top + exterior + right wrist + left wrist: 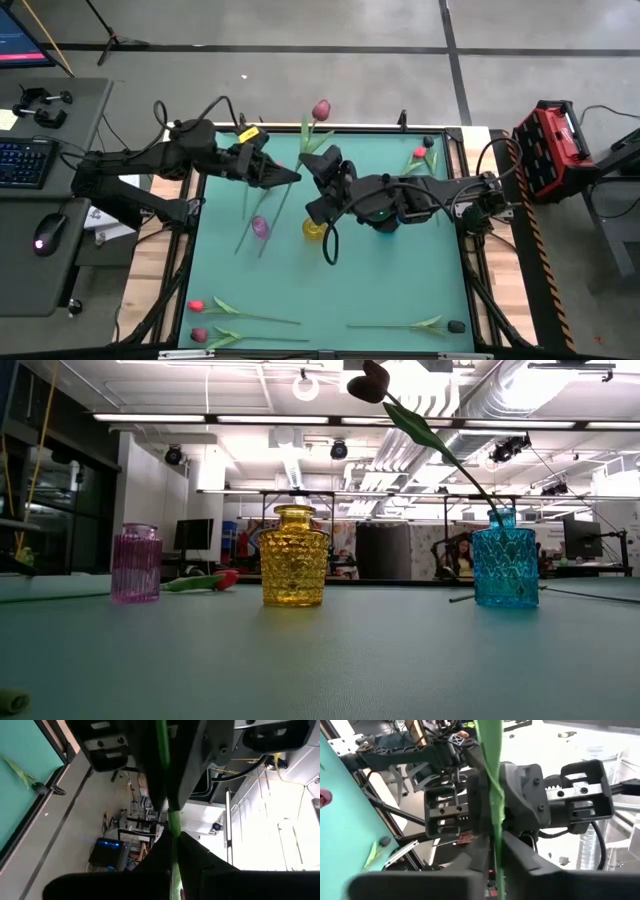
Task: Sort flowers into vase by color
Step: Put the right dark red flower into the blue vase
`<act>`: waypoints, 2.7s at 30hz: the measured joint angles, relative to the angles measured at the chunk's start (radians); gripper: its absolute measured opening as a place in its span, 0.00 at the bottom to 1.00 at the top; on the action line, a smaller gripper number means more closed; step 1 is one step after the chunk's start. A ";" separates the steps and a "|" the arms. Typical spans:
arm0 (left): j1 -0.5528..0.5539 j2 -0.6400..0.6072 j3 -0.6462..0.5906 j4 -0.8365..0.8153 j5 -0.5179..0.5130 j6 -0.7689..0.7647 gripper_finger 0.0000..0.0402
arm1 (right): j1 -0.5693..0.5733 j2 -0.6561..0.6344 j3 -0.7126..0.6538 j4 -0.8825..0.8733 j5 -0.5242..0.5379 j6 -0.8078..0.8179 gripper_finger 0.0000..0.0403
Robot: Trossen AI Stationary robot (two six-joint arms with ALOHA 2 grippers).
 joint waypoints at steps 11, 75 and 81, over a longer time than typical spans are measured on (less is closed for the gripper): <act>0.042 -0.013 0.001 -0.079 0.020 0.048 0.00 | 0.001 -0.007 -0.001 -0.002 0.012 0.141 0.18; -0.012 0.153 0.000 0.395 -0.284 1.002 0.02 | -0.264 -0.280 -0.225 0.154 -0.799 1.765 0.03; 0.026 0.101 0.001 0.281 -0.223 1.020 0.15 | -0.264 -0.314 -0.225 0.075 -0.794 1.739 0.01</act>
